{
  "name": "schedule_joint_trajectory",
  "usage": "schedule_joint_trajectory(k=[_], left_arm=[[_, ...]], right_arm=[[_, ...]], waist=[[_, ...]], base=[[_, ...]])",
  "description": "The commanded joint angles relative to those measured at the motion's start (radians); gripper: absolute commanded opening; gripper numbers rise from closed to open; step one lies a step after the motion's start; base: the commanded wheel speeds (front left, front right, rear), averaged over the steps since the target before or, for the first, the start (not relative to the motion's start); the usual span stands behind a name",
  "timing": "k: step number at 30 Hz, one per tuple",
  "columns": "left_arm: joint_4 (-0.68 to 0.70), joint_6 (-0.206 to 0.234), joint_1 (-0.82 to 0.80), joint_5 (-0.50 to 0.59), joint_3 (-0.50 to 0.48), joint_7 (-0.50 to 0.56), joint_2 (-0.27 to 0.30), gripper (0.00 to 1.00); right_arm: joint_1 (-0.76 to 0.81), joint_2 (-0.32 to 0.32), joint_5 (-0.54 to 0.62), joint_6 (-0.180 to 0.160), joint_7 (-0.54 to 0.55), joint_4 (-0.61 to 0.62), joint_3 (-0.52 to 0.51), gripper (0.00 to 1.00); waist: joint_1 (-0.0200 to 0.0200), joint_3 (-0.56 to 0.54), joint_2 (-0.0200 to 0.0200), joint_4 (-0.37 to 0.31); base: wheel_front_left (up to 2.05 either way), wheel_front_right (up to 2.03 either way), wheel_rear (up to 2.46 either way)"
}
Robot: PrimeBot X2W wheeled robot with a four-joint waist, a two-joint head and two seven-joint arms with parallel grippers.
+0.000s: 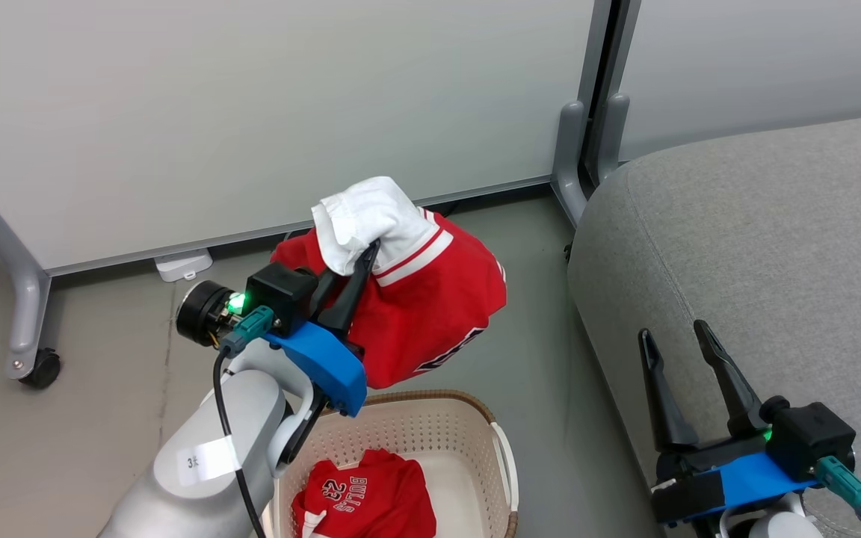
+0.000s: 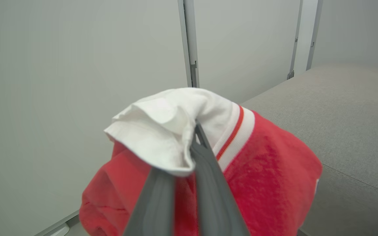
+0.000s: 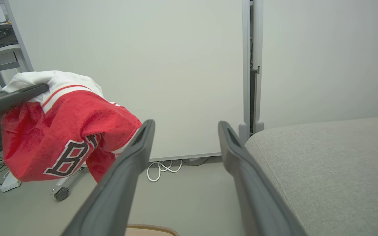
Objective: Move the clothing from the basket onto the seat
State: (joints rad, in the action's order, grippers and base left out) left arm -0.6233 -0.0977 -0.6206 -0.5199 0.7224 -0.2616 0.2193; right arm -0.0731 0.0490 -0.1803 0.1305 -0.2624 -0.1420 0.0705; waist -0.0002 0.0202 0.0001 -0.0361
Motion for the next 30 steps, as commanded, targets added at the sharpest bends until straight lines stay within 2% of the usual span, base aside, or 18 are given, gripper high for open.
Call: schedule_joint_trajectory(k=[1,7,14,22,30], left_arm=[[0.004,-0.001,0.015,0.005,-0.004,-0.005,0.001,0.00],[0.005,-0.004,0.007,0.012,-0.004,-0.005,-0.005,0.00],[0.010,-0.009,-0.017,0.014,0.000,-0.005,-0.023,0.00],[0.009,-0.017,-0.044,0.034,0.015,-0.005,-0.046,0.00],[0.015,-0.025,-0.066,0.055,0.024,-0.005,-0.074,0.00]], right_arm=[[0.005,0.002,-0.006,0.000,-0.004,0.011,0.005,1.00],[-0.065,0.002,0.034,0.000,-0.004,0.029,0.044,1.00],[-0.222,0.035,0.051,0.000,-0.004,0.003,0.162,1.00],[-0.409,0.060,0.051,0.000,-0.004,-0.129,0.292,1.00],[-0.539,0.067,0.045,0.000,-0.004,-0.349,0.370,1.00]], waist=[[0.0002,0.000,-0.0001,0.001],[0.0002,0.009,-0.0001,0.005],[0.0002,0.030,-0.0001,0.027],[0.0002,0.053,-0.0001,0.065],[0.0002,0.079,-0.0001,0.102]], base=[[0.00,0.00,0.00],[0.00,0.00,0.00],[0.00,0.00,0.00],[0.00,0.00,0.00],[0.00,0.00,0.00]])
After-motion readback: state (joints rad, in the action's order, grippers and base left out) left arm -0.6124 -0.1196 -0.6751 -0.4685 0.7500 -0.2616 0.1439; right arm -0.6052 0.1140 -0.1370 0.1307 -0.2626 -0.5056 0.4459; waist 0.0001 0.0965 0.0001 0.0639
